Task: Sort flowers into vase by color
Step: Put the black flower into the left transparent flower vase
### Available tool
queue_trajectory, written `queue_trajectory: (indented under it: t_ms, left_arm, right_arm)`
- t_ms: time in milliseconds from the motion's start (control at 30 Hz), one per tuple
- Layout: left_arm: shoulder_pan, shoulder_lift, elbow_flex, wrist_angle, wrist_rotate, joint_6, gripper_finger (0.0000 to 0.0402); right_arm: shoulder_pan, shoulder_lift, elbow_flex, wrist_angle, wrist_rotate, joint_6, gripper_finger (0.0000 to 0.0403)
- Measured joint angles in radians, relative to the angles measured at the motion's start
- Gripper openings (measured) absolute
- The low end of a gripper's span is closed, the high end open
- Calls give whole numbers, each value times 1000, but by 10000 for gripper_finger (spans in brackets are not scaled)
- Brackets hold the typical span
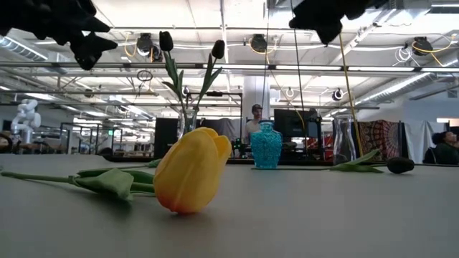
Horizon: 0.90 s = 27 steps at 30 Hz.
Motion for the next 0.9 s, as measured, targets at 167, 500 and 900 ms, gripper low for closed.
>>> queue_trajectory:
  t_ms: [167, 500, 900]
  left_arm:
    - [-71, 3, -17, 68, -49, -43, 178]
    - [-231, 20, -17, 224, -82, -75, 178]
    - [-384, 126, -17, 492, -92, -101, 178]
  right_arm:
    - [11, -23, 0, -130, 94, 40, 137]
    - [8, -25, 0, -424, 236, 136, 137]
    - [0, -51, 0, -631, 398, 135, 137]
